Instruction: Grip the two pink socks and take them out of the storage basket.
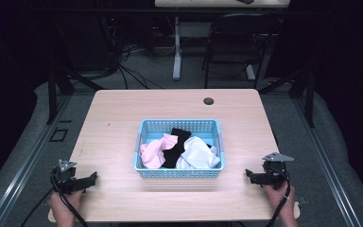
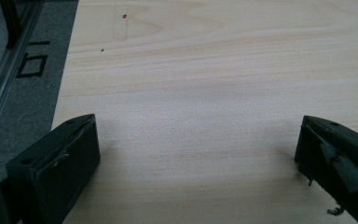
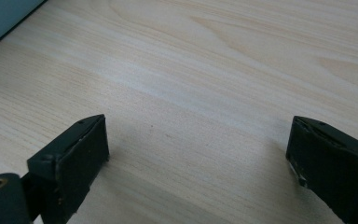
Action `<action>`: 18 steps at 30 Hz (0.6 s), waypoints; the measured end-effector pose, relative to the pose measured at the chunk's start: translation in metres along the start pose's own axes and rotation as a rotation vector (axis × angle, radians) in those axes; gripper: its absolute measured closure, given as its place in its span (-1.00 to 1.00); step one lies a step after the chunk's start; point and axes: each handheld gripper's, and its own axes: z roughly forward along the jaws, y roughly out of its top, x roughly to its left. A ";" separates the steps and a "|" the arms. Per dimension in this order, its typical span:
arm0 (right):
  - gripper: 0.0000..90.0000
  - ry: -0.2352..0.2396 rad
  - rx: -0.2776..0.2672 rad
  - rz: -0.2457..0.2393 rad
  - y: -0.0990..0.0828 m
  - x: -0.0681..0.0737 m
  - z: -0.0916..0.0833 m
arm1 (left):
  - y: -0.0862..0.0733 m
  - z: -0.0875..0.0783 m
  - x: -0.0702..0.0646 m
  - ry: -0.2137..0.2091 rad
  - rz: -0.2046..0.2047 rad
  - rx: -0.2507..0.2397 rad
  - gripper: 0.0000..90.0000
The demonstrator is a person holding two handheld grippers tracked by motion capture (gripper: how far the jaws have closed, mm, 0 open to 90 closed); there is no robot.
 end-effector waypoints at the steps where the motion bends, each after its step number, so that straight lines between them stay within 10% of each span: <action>1: -0.89 0.000 0.001 0.000 0.000 0.000 0.000 | 0.000 0.000 0.000 0.000 0.000 -0.001 -1.00; 18: -0.88 0.000 -0.001 -0.002 0.000 0.000 0.000 | 0.001 -0.001 0.000 0.004 0.001 0.015 -1.00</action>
